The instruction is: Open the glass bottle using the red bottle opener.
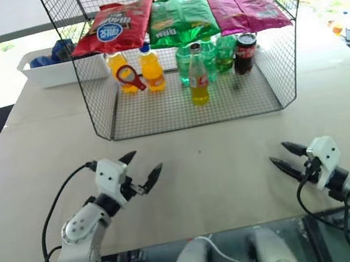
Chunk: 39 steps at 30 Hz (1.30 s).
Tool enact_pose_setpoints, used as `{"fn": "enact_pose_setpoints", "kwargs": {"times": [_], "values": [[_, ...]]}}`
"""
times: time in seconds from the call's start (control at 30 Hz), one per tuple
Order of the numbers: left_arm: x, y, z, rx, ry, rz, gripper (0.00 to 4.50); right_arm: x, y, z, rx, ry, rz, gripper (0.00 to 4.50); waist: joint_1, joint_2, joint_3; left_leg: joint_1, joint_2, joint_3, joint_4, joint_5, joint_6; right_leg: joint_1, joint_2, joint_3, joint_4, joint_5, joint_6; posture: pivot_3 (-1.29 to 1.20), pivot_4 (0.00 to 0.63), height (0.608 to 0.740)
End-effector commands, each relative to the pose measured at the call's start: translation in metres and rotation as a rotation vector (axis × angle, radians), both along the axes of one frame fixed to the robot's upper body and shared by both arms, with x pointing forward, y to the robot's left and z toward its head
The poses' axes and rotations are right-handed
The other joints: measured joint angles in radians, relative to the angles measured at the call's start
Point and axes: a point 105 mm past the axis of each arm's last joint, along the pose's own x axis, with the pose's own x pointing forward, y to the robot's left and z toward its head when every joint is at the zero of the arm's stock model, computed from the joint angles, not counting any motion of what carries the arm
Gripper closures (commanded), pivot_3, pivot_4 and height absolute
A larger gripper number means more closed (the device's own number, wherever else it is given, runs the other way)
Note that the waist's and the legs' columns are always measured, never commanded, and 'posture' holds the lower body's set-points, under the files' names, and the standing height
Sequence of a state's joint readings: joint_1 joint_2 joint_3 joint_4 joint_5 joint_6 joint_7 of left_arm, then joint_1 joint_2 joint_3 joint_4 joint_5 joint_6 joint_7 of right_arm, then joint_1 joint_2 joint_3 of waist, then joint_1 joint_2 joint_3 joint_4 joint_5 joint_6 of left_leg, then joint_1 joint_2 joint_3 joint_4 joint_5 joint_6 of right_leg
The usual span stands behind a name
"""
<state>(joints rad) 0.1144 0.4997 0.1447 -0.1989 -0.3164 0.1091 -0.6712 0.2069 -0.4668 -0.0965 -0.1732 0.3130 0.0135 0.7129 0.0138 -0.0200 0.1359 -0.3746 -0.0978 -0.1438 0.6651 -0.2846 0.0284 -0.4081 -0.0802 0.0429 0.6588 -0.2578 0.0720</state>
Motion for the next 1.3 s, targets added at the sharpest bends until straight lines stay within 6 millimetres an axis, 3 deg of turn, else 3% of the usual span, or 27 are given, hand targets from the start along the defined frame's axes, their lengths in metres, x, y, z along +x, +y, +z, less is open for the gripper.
{"fn": "enact_pose_setpoints", "kwargs": {"times": [0.03,0.13,0.23,0.4,0.5,0.67,0.93,1.23,1.3], "values": [[0.002,0.002,0.007,0.016,-0.046,0.004,0.00,0.002,-0.003,0.009,-0.003,-0.049,-0.001,1.69,0.000,0.000,0.000,0.000,0.000,0.000,0.000,0.000,0.000,0.000,0.000,0.000,0.000,0.000,0.000,0.00,0.150,0.740],[0.007,0.005,0.012,0.003,-0.064,0.026,0.00,0.002,-0.002,0.010,-0.007,-0.055,0.004,1.69,0.001,0.000,0.000,0.000,0.000,0.000,0.000,0.000,0.000,0.000,0.000,0.000,0.000,0.000,0.000,0.00,0.150,0.740],[0.022,0.005,0.032,-0.017,-0.151,0.063,0.00,0.004,0.007,0.017,-0.001,-0.082,0.034,1.69,0.001,0.000,0.000,0.000,0.000,0.000,0.000,0.000,0.000,0.000,0.000,-0.001,0.000,0.000,0.000,0.00,0.150,0.740],[0.058,0.003,0.058,-0.050,-0.276,0.178,0.00,0.011,0.044,0.052,0.071,-0.182,0.143,1.69,-0.002,0.000,0.000,0.000,0.000,0.000,0.000,0.000,0.000,0.000,0.001,-0.001,0.001,0.000,0.000,0.00,0.150,0.740],[0.081,0.002,0.078,-0.103,-0.352,0.265,0.00,0.012,0.075,0.084,0.134,-0.253,0.233,1.69,-0.002,0.000,0.000,0.000,0.000,0.000,0.001,0.000,0.000,-0.001,0.001,0.000,0.001,0.000,0.000,0.00,0.150,0.740],[0.108,0.010,0.108,-0.142,-0.457,0.398,0.00,0.009,0.106,0.117,0.192,-0.318,0.303,1.69,0.000,-0.002,-0.001,-0.005,-0.001,-0.002,0.002,0.000,0.000,-0.004,0.001,-0.002,0.000,0.000,0.000,0.00,0.150,0.740],[0.140,0.012,0.132,-0.201,-0.511,0.454,0.00,0.010,0.116,0.124,0.205,-0.326,0.309,1.69,0.000,-0.002,-0.001,-0.006,-0.002,-0.003,0.002,0.000,0.000,-0.004,0.001,-0.003,-0.001,0.000,0.000,0.00,0.150,0.740],[0.153,-0.004,0.134,-0.250,-0.491,0.344,0.00,0.010,0.117,0.124,0.202,-0.337,0.294,1.69,-0.007,-0.002,-0.001,-0.006,-0.002,-0.003,0.002,0.000,0.000,-0.004,0.001,-0.003,0.000,0.000,0.000,0.00,0.150,0.740],[0.153,-0.005,0.132,-0.255,-0.483,0.331,0.42,0.010,0.118,0.125,0.202,-0.340,0.295,1.77,-0.009,-0.002,-0.001,-0.006,-0.002,-0.002,0.003,0.000,0.000,-0.004,0.001,-0.003,0.000,0.000,0.000,0.00,0.150,0.740]]}}
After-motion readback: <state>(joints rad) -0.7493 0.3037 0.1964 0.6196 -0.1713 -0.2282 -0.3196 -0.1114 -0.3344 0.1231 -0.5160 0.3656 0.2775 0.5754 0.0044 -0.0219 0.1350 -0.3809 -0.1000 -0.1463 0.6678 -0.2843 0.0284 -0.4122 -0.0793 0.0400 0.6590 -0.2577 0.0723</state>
